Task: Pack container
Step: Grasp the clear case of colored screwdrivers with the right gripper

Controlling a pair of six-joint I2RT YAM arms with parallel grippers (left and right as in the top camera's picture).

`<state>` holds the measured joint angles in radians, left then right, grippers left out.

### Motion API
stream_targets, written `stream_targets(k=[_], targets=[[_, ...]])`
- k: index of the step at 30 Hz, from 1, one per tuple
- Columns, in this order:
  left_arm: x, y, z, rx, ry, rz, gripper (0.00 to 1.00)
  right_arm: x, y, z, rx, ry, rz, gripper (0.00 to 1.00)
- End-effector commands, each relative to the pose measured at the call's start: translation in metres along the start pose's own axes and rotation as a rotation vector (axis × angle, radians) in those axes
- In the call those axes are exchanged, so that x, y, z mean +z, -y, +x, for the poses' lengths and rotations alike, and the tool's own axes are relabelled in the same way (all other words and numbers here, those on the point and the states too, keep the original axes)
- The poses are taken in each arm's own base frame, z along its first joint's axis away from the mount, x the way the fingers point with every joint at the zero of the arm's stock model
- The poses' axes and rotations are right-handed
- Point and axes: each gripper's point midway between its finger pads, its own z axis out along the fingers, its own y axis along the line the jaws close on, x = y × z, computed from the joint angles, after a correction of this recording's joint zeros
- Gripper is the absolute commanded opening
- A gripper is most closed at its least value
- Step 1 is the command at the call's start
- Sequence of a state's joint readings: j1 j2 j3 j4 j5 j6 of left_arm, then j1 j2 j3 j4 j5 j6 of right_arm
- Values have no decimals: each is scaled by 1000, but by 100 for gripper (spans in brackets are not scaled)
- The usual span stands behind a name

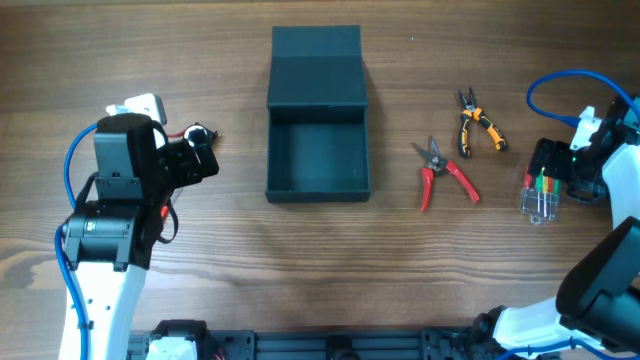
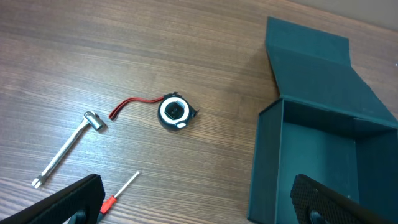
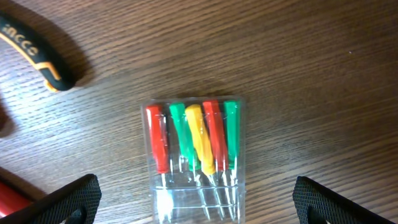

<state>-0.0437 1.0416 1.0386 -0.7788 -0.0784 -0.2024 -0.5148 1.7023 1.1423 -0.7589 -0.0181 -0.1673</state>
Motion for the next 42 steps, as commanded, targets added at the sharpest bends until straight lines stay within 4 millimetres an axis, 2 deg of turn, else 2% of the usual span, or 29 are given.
stream_targets(k=[1, 17, 21, 24, 25, 28, 33, 36, 42], targets=[[-4, -2, -7, 10, 18, -6, 100, 20, 0, 6, -19, -57, -18, 98], [-4, -2, -7, 10, 18, -6, 100, 63, 2, 33, -24, -203, -10, 95], [-4, -2, -7, 10, 18, -6, 100, 67, 2, 36, -24, -220, -11, 91], [-4, -2, -7, 10, 18, -6, 100, 67, 11, 39, 15, -234, 43, 88], [-4, -2, -7, 10, 18, -6, 100, 67, 10, 39, 16, -235, 41, 80], [-4, -2, -7, 10, 18, -6, 100, 67, 10, 40, 38, -236, 44, 68], [-4, -2, -7, 10, 18, -6, 100, 67, 8, 39, 64, -232, 30, 61], [-4, -2, -7, 10, 18, -6, 100, 67, -2, 37, 76, -224, -24, 58], [-4, -2, -7, 10, 18, -6, 100, 58, -14, 24, 136, -183, -95, 40]])
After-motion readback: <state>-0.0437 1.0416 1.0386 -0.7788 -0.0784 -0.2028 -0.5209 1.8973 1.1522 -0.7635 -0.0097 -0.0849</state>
